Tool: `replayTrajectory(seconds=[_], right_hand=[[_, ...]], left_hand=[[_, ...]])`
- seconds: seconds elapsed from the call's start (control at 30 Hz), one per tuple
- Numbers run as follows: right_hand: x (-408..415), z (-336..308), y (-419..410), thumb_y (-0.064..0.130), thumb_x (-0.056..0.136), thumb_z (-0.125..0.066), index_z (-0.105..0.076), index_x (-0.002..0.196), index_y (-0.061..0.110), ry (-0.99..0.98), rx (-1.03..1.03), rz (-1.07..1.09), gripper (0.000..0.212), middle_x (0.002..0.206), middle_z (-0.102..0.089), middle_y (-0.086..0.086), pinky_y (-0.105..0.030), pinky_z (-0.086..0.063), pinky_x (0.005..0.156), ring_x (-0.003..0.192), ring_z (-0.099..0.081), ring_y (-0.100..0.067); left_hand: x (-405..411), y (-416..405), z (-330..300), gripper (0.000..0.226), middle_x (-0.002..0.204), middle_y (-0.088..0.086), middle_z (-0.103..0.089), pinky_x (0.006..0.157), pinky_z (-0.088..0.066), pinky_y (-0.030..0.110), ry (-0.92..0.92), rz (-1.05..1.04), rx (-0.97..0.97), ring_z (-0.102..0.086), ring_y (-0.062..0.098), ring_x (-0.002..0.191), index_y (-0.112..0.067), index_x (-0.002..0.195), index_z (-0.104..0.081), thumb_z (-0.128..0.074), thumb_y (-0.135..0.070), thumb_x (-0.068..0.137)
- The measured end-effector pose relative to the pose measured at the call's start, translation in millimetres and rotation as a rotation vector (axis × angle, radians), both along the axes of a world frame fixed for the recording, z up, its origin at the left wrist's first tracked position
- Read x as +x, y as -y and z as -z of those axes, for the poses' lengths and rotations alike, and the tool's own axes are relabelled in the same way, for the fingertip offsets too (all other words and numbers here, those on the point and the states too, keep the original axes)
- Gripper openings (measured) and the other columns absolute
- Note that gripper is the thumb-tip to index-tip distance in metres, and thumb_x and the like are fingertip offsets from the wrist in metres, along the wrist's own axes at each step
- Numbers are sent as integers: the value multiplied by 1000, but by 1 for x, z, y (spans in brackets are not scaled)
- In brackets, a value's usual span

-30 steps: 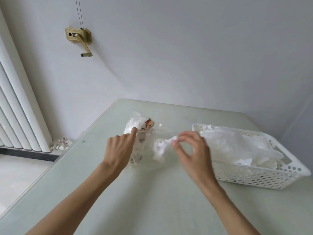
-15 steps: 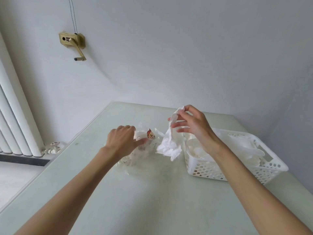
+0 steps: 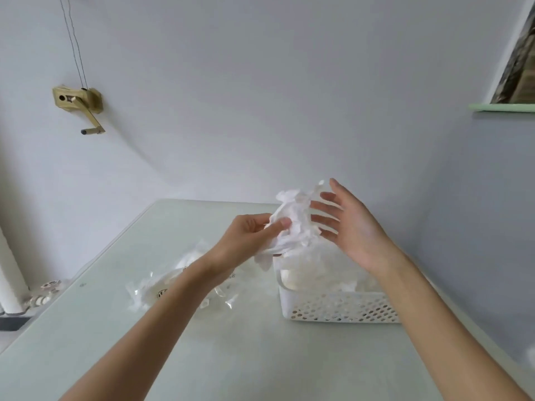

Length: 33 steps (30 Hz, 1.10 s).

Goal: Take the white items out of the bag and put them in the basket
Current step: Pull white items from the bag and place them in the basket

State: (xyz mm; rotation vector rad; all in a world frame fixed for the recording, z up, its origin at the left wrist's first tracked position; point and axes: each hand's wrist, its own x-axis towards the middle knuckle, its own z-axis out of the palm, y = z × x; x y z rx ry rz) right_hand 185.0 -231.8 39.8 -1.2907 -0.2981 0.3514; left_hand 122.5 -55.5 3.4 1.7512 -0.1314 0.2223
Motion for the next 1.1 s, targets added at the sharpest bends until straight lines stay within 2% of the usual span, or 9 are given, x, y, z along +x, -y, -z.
replayTrajectory(seconds=[0.07,0.17,0.33,0.43,0.67,0.73,0.8,0.87,1.1], right_hand=[[-6,9,14,64,72,-61,-64,105,20,111,-304,33,55,100,-68,0,-30,-52,82,90,-66,-17],[-12,29,30,50,80,-67,-71,92,11,336,-483,155,41,78,-63,0,-26,-48,79,80,-63,-13],[6,33,54,21,94,-58,-61,91,12,107,46,310,10,90,-60,-8,-31,-50,84,87,-59,-18],[12,24,66,19,96,-54,-56,83,17,130,116,393,14,82,-58,-2,-21,-49,64,80,-57,-14],[6,-5,83,26,85,-66,-67,88,13,359,-234,20,14,81,-67,-5,-29,-52,68,73,-64,-19],[3,-10,82,27,79,-70,-70,91,13,406,-320,-50,18,88,-73,-9,-34,-55,75,79,-69,-22],[3,-15,88,29,74,-73,-72,95,11,444,-407,-46,27,93,-74,-10,-36,-54,77,86,-70,-26],[6,-20,100,32,69,-75,-73,93,12,427,-453,15,31,90,-74,-8,-30,-55,71,85,-70,-24],[17,-18,115,33,75,-77,-72,89,5,275,-394,215,32,91,-74,-12,-30,-58,72,79,-69,-20]], left_hand=[[8,16,-5,33,60,-4,-58,59,-50,22,-21,-6,-71,-58,12,57,-4,97,-71,-61,-35,92],[19,38,-2,31,74,3,-70,74,-52,27,-37,-42,-45,-63,13,66,-8,97,-73,-66,-36,88],[23,61,15,21,76,5,-69,62,-52,18,-66,-147,-158,-64,10,63,-7,80,-65,-78,-23,79],[21,63,23,24,87,6,-74,72,-56,23,-83,-136,-163,-72,12,78,-12,76,-56,-79,-18,76],[32,53,-27,90,145,-23,-39,106,-34,23,91,225,135,-38,-9,131,-40,141,-34,-71,-67,63],[34,67,-32,69,129,-18,-57,98,-42,22,65,336,310,-53,-3,119,-35,133,-47,-67,-64,73],[33,74,-30,25,82,-13,-67,71,-47,21,83,315,368,-65,8,77,-31,88,-66,-67,-54,77],[36,68,-23,39,55,-4,-49,52,-33,23,109,269,316,-46,16,51,-19,55,-54,-71,-46,76],[27,71,-16,30,66,-3,-63,57,-43,20,197,232,243,-56,9,58,-5,80,-70,-67,-34,86]])
